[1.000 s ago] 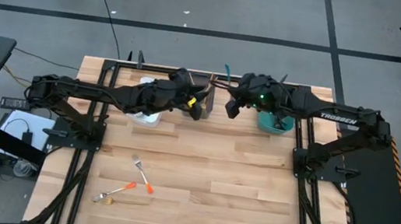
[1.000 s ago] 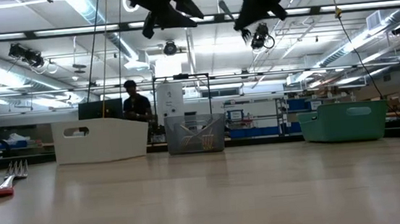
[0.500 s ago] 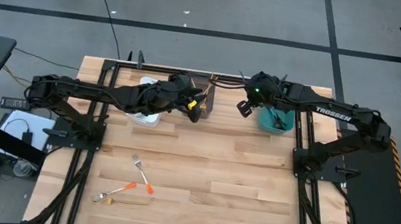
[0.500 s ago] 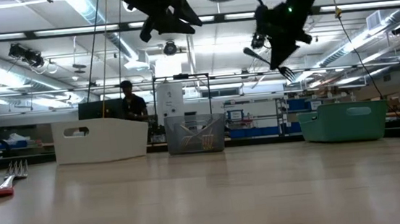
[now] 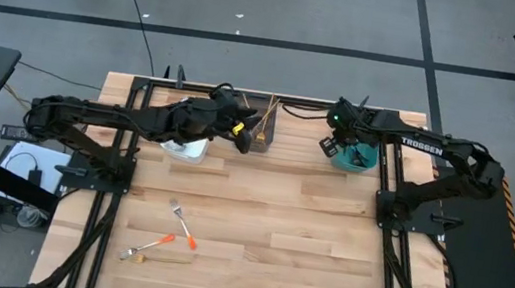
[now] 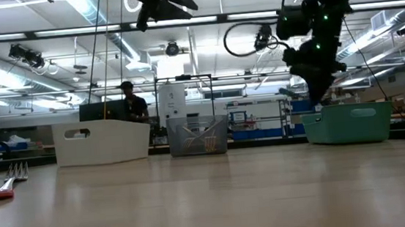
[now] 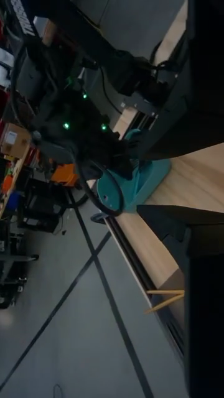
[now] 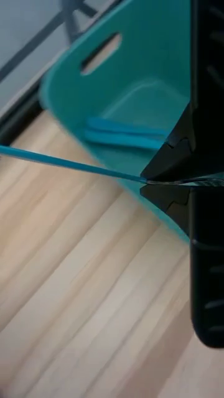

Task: Sort silverware by color (type)
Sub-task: Put the blue fork into the green bin

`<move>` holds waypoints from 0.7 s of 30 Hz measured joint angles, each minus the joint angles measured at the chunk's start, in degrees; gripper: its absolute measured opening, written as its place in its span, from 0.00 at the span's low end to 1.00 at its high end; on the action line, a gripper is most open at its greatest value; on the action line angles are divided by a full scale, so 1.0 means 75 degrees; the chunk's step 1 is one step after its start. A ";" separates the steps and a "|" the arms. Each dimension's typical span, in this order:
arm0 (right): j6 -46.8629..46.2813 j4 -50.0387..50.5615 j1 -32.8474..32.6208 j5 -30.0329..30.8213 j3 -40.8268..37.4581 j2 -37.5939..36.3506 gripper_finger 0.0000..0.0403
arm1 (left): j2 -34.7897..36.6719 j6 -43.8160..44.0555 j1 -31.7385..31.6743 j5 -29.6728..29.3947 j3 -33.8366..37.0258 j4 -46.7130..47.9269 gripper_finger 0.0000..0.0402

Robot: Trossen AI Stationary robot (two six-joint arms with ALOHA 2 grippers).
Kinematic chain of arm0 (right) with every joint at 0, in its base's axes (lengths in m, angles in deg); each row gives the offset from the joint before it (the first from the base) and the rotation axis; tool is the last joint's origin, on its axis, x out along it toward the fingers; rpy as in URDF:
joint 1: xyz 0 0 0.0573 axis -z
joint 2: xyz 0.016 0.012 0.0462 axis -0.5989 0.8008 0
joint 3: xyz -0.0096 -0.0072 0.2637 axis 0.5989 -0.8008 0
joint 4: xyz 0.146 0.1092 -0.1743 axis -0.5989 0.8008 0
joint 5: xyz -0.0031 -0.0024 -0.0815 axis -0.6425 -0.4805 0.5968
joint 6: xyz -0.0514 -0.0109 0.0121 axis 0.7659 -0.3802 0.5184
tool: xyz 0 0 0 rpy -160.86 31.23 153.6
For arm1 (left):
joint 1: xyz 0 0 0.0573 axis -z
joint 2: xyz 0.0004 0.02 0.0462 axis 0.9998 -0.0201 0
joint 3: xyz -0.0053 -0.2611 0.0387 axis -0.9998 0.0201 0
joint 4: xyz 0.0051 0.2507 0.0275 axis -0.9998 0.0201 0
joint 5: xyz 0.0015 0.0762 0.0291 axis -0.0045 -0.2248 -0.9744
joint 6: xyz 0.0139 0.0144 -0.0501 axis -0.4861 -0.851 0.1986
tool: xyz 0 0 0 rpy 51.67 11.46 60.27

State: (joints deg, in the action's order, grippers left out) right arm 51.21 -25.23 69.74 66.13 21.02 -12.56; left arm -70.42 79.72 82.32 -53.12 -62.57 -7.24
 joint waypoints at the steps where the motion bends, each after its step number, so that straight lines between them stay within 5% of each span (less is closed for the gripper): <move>1: 0.0033 0.0000 0.0083 0.0012 -0.0101 0.0000 0.04 | 0.0018 -0.0047 0.0000 0.0006 0.0002 0.0007 0.34; 16: 0.0651 0.0120 0.1270 0.0316 -0.1038 -0.0003 0.04 | 0.0078 -0.0020 -0.0003 0.0370 0.0002 0.0051 0.34; 21: 0.0583 0.0256 0.1526 0.0142 -0.1225 -0.0003 0.08 | 0.0261 0.0003 -0.0003 0.1452 0.0010 0.0753 0.34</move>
State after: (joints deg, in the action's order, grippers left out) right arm 55.58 -23.31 81.18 67.20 11.83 -12.58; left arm -68.46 79.74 82.30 -42.24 -62.50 -1.59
